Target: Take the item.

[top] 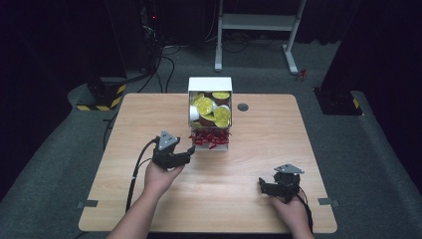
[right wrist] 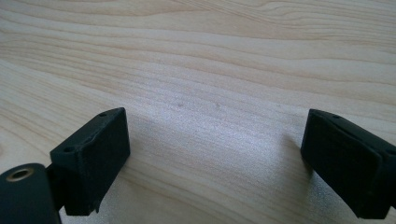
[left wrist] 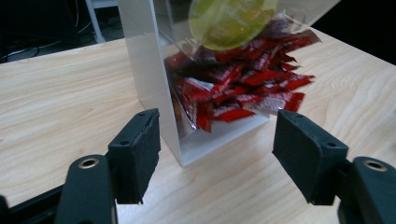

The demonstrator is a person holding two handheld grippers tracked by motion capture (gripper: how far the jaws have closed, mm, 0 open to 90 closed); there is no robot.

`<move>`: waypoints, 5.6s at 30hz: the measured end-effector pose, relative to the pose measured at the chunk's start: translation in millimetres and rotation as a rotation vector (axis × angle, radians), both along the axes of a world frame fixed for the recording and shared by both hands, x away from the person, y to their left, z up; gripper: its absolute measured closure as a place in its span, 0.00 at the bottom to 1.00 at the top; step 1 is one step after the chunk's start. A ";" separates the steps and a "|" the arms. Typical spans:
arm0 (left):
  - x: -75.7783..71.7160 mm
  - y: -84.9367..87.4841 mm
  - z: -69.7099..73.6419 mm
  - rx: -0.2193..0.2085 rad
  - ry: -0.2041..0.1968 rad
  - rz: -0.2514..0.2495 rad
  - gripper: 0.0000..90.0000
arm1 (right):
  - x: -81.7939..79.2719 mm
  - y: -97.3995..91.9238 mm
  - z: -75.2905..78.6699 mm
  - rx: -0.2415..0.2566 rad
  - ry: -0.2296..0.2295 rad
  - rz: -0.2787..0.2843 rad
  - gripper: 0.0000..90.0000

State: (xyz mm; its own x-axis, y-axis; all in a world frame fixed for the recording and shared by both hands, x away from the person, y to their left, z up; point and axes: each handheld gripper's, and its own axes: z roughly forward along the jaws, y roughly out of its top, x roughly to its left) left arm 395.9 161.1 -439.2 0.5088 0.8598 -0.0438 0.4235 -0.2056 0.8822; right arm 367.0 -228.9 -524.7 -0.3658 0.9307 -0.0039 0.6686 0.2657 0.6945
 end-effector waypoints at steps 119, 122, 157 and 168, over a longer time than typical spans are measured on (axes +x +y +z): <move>4.0 4.7 -5.6 -0.018 -0.080 -0.004 0.94 | -0.3 -0.5 0.0 -0.006 -0.005 0.014 0.09; 1.5 6.8 -4.4 -0.022 -0.084 -0.003 0.94 | -0.3 -0.5 0.0 -0.006 -0.005 0.014 0.09; -29.0 29.9 4.3 -0.093 -0.116 0.013 0.95 | -0.2 -0.7 -0.1 -0.008 -0.006 0.016 0.09; -38.5 38.6 5.9 -0.120 -0.123 0.019 0.95 | -0.3 -0.5 0.0 -0.006 -0.005 0.014 0.09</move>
